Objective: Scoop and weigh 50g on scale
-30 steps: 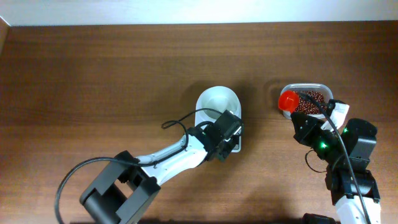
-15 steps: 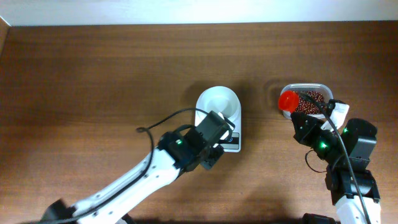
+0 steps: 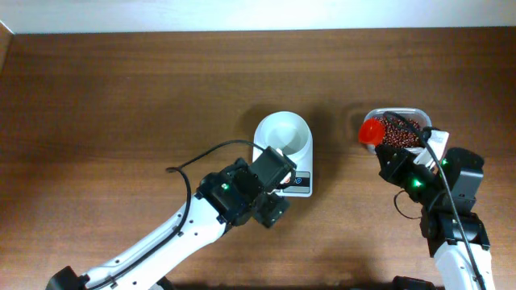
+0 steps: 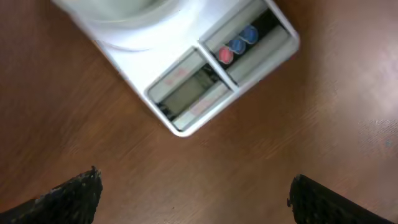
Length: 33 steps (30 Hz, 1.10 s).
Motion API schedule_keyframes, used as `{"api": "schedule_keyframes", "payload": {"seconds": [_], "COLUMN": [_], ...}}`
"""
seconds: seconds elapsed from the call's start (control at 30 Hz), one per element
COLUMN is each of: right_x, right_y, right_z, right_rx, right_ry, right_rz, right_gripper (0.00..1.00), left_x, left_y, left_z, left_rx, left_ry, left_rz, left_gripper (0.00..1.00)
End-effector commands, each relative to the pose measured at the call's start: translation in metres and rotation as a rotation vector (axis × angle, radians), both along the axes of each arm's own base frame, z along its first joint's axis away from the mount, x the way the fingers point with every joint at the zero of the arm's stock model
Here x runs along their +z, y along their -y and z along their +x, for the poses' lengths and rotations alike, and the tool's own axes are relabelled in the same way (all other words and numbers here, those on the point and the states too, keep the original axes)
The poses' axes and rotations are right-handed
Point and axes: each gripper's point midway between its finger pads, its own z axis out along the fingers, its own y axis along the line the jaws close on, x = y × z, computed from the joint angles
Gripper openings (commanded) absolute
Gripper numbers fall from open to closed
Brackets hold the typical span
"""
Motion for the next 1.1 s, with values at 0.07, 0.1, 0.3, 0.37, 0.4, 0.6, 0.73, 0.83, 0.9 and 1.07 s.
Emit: {"api": "schedule_keyframes", "payload": {"seconds": [0.07,0.1,0.3,0.37,0.4,0.6,0.73,0.83,0.9,1.07], "right_x": [0.015,0.015,0.015,0.015,0.015,0.016,0.016,0.016,0.017,0.027], "right_y": [0.003,0.003,0.003,0.003,0.003,0.001,-0.004,-0.006,-0.006,-0.005], "right_z": [0.007,0.007,0.008,0.008,0.008,0.007,0.004,0.002,0.001,-0.005], "right_rx": [-0.01,-0.01,-0.01,-0.01,-0.01,0.001,0.03,0.037,0.041,0.087], "right_ry": [0.051,0.051,0.052,0.052,0.052,0.051,0.047,0.038,0.025,-0.003], "right_rz": [-0.005,-0.005,-0.005,-0.005,-0.005,0.005,0.024,0.03,0.025,-0.061], "right_gripper": [0.04,0.04,0.04,0.04,0.04,0.04,0.04,0.04,0.04,0.04], "left_x": [-0.006,-0.008,-0.013,-0.013,-0.013,-0.01,0.008,0.031,0.039,0.054], "left_y": [-0.002,-0.01,-0.049,-0.055,-0.057,-0.06,-0.051,-0.05,-0.056,-0.08], "left_z": [-0.022,-0.022,-0.01,-0.006,-0.005,0.004,0.007,0.004,0.003,0.0], "left_rx": [-0.349,-0.345,-0.227,-0.2,-0.193,-0.177,-0.229,-0.276,-0.255,-0.192], "left_ry": [-0.126,-0.141,-0.183,-0.182,-0.182,-0.147,-0.095,-0.021,0.0,0.004], "left_rz": [-0.001,0.017,0.069,0.07,0.069,0.081,0.038,-0.003,-0.012,-0.081], "left_gripper": [0.99,0.99,0.99,0.99,0.99,0.99,0.99,0.99,0.99,0.99]}}
